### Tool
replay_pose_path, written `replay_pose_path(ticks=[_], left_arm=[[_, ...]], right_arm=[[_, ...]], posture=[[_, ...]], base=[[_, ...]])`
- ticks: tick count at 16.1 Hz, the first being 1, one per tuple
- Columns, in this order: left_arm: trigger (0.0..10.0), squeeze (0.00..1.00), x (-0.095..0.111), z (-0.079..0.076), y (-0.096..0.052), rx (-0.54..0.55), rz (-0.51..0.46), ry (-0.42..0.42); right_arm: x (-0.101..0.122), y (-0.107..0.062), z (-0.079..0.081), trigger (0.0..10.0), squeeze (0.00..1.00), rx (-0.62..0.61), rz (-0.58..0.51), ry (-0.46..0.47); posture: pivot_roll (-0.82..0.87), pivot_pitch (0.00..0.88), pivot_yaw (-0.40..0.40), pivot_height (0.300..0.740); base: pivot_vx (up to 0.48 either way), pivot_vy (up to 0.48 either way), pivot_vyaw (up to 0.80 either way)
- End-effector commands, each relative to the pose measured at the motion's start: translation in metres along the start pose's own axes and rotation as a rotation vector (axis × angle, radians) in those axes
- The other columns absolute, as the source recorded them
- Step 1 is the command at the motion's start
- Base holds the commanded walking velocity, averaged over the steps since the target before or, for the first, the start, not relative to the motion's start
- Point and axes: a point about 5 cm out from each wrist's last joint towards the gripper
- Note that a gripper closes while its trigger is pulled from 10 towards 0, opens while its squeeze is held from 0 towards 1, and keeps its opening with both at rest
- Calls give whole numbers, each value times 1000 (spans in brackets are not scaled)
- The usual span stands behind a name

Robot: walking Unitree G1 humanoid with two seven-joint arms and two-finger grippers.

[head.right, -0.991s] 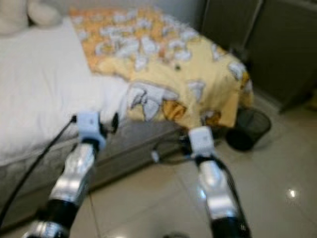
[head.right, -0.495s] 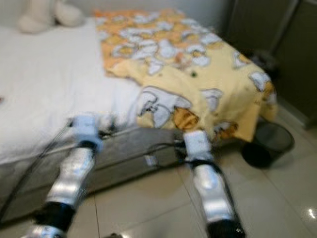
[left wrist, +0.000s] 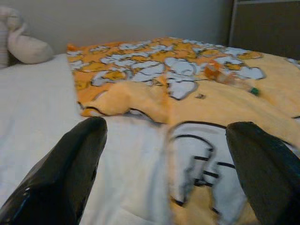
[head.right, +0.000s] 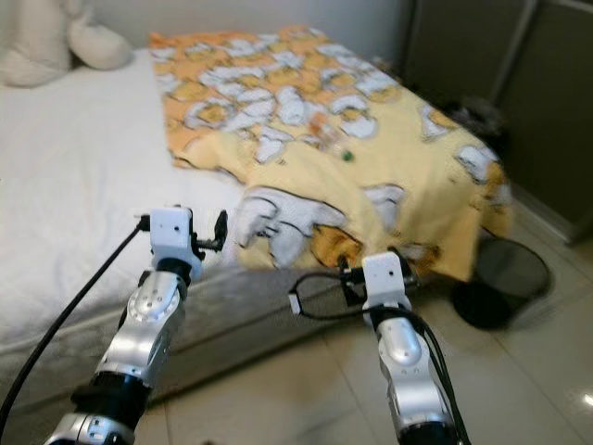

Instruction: Clean up the room

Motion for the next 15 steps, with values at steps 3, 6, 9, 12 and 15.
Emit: replay_pose_path(ticks=[3,6,9,12,15], left_arm=[[10000,0,0,6,4,5,9,14],[10000,0,0,8,4,9,12,14],[10000,0,-4,8,6,0,33,30],[10000,0,-26,21,9,48,187,97],[10000,0,-42,27,11,19,303,66]], right_arm=[[7,3,4,10000,0,11,-27,12],[7,1,5,10000,0,17,-32,59],[9,-1,9,10000,0,41,-37,84],[3,-5,9,10000,0,34,-2,82],[-1,-12,12,10000,0,59,16,68]], posture=[[-140,0,66,731],[-143,0,68,731],[-157,0,78,731],[-161,0,77,731],[-170,0,61,731]], base=[[465,0,0],[465,0,0],[464,0,0],[308,0,-602],[0,0,-638]])
Point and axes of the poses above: a point about 5 cm out from each wrist's last joint towards the gripper, its own y axis pointing out of the wrist towards the gripper, its own x axis along the axis of the wrist's last joint, z = x × y, and after that the axes turned 7 degrees about y, right-handed
